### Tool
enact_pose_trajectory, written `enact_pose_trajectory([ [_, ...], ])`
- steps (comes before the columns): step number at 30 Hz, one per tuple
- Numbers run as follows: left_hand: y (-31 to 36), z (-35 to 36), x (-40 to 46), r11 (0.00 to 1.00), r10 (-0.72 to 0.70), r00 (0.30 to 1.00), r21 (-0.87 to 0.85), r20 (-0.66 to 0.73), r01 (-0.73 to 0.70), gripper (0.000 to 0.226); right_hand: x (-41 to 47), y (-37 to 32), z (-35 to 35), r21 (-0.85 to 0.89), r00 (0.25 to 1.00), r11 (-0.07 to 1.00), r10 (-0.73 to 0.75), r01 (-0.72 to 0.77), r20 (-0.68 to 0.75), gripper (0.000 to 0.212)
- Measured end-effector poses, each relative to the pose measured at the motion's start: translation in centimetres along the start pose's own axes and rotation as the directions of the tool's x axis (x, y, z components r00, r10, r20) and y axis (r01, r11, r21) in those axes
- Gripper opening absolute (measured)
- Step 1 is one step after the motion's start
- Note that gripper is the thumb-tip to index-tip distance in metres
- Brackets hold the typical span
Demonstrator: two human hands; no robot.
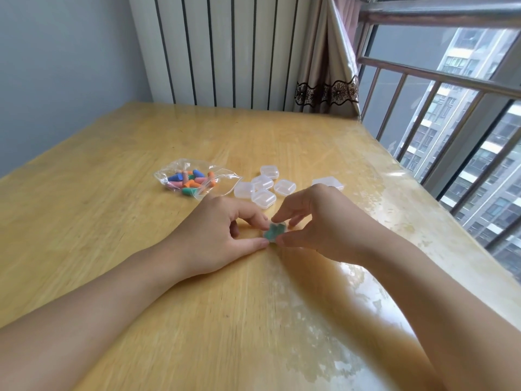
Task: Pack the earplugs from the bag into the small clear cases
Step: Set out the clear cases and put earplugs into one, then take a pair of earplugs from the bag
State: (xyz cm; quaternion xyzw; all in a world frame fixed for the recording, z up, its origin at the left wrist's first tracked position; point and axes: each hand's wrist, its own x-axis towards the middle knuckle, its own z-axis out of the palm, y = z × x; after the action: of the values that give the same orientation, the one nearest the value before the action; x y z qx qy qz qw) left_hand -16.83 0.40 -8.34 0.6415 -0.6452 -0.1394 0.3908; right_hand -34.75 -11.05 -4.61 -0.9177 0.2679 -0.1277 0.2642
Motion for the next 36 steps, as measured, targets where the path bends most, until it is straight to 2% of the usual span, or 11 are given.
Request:
enact_pose_trajectory([
  [4, 0.0, 0.0, -0.1, 1.000, -0.001, 0.999, 0.012, -0.044, 0.002, 0.025, 0.4, 0.4, -0.2, 0.023, 0.999, 0.999, -0.035, 0.035, -0.001, 0.026],
  [6, 0.0, -0.1, -0.2, 1.000, -0.017, 0.994, 0.001, -0.109, 0.017, 0.030, 0.8, 2.0, -1.5, 0.034, 0.987, 0.999, 0.034, -0.029, -0.157, 0.021],
  [9, -0.2, -0.1, 0.0, 0.999, -0.044, 0.988, 0.005, -0.150, 0.045, 0.026, 0.6, 5.6, -4.6, -0.040, 0.825, 0.971, 0.177, -0.234, -0.536, 0.018],
  [11, -0.3, -0.1, 0.1, 0.999, -0.049, 0.987, 0.000, -0.152, 0.050, 0.024, 0.0, 7.9, -5.8, -0.074, 0.746, 0.916, 0.272, -0.394, -0.607, 0.016],
  [15, 0.0, 0.1, 0.3, 0.999, -0.027, 0.991, 0.023, -0.133, 0.031, 0.021, -0.2, 10.1, -5.8, -0.058, 0.795, 0.879, 0.399, -0.474, -0.456, 0.020],
  [17, 0.0, 0.1, 0.3, 0.999, -0.047, 0.991, 0.008, -0.125, 0.048, 0.019, -0.2, 9.8, -6.4, -0.078, 0.792, 0.872, 0.397, -0.483, -0.464, 0.017],
  [21, 0.0, 0.1, 0.4, 0.998, -0.054, 0.988, 0.027, -0.141, 0.059, 0.027, 0.3, 6.6, -5.4, 0.010, 0.772, 0.968, 0.205, -0.249, -0.602, 0.010],
  [24, -0.2, 0.0, 0.6, 0.997, -0.068, 0.979, 0.013, -0.195, 0.072, 0.029, 1.4, 3.7, -1.2, 0.044, 0.914, 0.998, 0.058, -0.044, -0.402, 0.023],
  [26, -0.1, -0.1, 0.7, 0.998, -0.052, 0.968, 0.023, -0.244, 0.059, 0.017, 2.1, 2.5, 1.3, 0.048, 0.953, 0.999, 0.001, 0.014, -0.304, 0.038],
  [32, -0.5, -2.4, 1.2, 0.977, 0.031, 0.834, 0.193, -0.551, 0.092, 0.020, 3.8, 1.5, 3.8, -0.068, 0.946, 0.996, -0.072, 0.053, -0.315, 0.042],
  [36, -1.7, -3.2, 1.4, 0.968, -0.087, 0.823, 0.149, -0.561, 0.203, 0.028, 4.1, 1.7, 3.8, -0.056, 0.960, 0.998, -0.047, 0.032, -0.275, 0.036],
])
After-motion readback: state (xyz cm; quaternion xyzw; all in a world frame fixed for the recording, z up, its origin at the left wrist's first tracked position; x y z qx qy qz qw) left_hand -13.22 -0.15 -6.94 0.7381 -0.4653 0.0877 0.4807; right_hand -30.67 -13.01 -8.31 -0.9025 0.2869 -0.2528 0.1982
